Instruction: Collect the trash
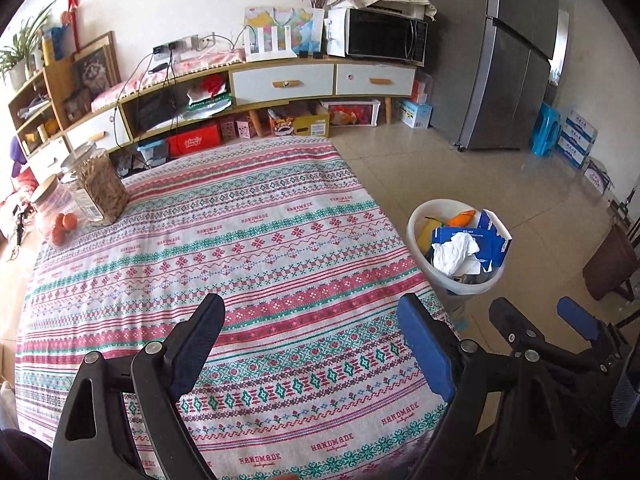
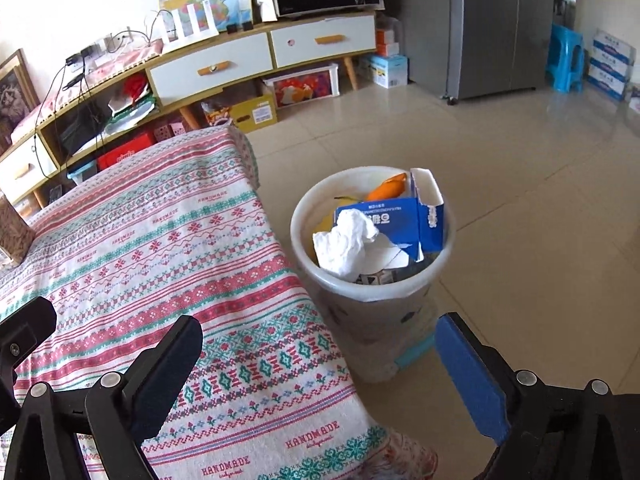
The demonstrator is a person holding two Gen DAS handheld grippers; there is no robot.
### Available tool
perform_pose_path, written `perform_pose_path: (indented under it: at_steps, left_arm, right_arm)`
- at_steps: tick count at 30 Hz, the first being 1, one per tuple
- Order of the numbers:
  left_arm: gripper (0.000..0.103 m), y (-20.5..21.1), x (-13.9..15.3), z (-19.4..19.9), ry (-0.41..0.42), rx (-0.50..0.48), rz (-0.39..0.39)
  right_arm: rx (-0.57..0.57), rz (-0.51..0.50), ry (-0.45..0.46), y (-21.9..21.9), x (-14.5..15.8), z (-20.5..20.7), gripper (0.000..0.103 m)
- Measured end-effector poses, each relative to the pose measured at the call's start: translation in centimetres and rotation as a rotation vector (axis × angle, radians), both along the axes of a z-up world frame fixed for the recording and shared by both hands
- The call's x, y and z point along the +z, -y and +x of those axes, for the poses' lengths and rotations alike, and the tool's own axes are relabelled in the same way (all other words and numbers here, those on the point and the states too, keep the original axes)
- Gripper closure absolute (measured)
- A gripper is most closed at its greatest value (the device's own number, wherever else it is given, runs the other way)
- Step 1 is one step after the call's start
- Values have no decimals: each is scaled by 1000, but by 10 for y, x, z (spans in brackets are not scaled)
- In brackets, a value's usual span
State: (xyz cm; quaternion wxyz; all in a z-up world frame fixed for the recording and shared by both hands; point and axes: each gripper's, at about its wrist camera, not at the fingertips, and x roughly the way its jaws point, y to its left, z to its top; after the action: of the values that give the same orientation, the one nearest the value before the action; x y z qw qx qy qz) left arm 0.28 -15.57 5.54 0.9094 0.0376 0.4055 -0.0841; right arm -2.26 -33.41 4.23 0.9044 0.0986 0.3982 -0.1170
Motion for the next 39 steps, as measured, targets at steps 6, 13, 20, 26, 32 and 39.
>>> perform_pose_path:
  at_steps: [6, 13, 20, 26, 32, 39]
  left_arm:
    - [10, 0, -2, 2, 2, -1, 1]
    - [9, 3, -5, 2, -4, -11, -2]
    - [9, 3, -9, 3, -18, -12, -10]
    - [9, 4, -11, 3, -27, -18, -13]
    - [9, 3, -13, 5, -37, -18, -22]
    - [9, 3, -13, 5, -39, -20, -23]
  right_arm:
    - [-13, -38, -4, -2, 1, 0, 1]
    - [-11, -35, -19, 0, 0, 0, 1]
    - [-14, -40, -27, -1, 0, 1, 1]
    - [-16, -39, -36, 1, -2, 2, 1]
    - [-16, -44, -41, 1, -2, 4, 1]
    - [-13, -53, -44, 0, -2, 4, 1]
